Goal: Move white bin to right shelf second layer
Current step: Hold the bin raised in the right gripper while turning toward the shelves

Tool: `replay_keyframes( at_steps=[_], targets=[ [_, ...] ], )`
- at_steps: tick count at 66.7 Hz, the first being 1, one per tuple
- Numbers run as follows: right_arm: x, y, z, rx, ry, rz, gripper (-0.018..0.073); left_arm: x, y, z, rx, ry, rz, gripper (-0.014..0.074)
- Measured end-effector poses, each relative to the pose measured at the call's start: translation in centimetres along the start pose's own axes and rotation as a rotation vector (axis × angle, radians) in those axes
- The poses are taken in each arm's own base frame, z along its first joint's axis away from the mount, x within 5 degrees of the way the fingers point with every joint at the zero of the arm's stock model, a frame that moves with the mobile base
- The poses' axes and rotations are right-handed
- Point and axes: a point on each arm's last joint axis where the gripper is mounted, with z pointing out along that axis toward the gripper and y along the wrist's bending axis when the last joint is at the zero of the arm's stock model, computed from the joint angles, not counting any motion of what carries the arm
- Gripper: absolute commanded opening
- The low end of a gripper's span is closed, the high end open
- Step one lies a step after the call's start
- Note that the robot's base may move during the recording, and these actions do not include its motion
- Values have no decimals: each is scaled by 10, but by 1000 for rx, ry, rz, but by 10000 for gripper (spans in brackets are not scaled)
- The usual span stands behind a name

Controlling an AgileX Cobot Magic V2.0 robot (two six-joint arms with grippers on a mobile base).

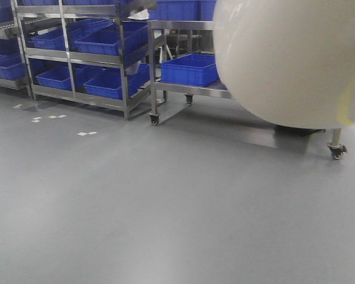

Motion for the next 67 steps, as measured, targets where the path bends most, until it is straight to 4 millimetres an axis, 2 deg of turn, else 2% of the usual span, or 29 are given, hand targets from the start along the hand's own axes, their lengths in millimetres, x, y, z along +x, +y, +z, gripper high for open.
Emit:
replay_keyframes(
  at_steps=[67],
  targets=[
    [0, 0, 0, 0, 0, 0, 55, 0, 0, 0, 0, 0, 0, 85]
  ],
)
